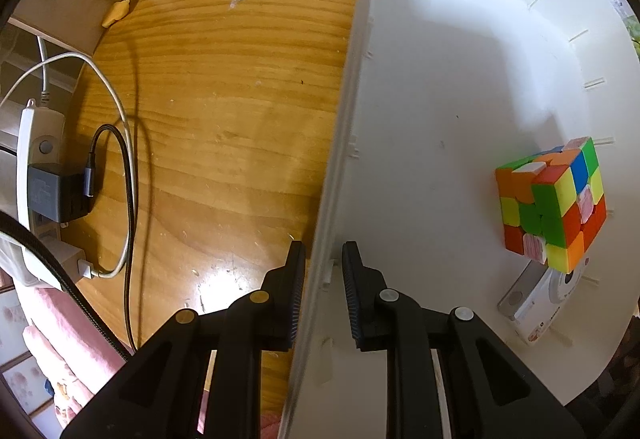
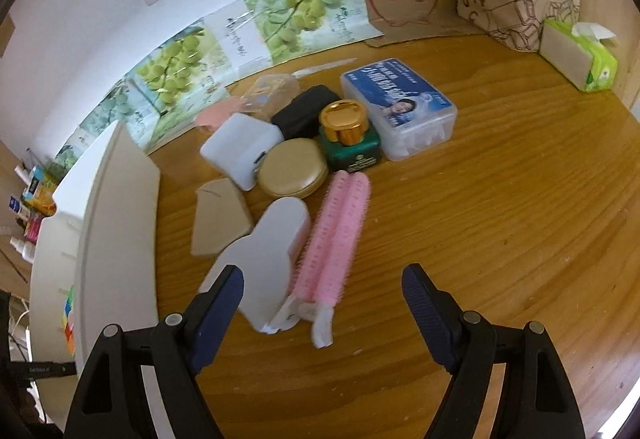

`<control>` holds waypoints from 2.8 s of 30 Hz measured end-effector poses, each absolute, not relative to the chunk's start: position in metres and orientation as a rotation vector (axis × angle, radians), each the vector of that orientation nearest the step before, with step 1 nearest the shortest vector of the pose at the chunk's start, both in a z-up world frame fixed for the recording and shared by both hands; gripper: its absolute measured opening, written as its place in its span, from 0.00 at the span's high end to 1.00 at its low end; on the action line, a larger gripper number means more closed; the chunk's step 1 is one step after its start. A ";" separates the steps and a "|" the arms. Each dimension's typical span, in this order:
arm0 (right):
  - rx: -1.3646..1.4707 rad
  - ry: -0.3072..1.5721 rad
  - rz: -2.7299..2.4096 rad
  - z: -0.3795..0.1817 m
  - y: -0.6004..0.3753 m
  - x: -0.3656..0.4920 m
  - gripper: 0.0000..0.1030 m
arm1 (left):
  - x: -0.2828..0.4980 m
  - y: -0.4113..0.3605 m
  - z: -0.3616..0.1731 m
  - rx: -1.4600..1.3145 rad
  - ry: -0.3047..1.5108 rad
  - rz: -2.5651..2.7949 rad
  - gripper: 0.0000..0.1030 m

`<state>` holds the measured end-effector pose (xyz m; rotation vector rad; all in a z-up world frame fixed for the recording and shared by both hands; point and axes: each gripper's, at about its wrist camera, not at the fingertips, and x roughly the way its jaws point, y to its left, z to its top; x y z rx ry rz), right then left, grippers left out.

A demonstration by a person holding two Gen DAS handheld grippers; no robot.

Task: Organize rigid objects
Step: 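Reach the right tool to the pink hair rollers and grasp them, then carry the pink rollers with the right tool and release them in the tray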

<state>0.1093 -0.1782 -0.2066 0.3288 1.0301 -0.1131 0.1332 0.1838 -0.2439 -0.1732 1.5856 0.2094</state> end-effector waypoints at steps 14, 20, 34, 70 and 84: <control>0.319 1.047 -0.132 -0.214 -0.190 0.124 0.45 | 0.131 0.186 -0.249 -0.183 1.587 0.224 0.78; 0.280 1.068 -0.123 -0.217 -0.182 0.132 0.55 | 0.130 0.187 -0.250 -0.188 1.587 0.228 0.78; 0.237 1.134 -0.115 -0.214 -0.171 0.128 0.73 | 0.122 0.196 -0.255 -0.199 1.586 0.208 0.78; 0.353 1.082 0.039 -0.168 -0.136 0.023 0.74 | 0.105 0.174 -0.253 -0.108 1.500 0.234 0.79; 0.165 0.841 0.340 -0.101 -0.072 0.031 0.74 | 0.092 0.182 -0.248 -0.148 1.492 0.213 0.80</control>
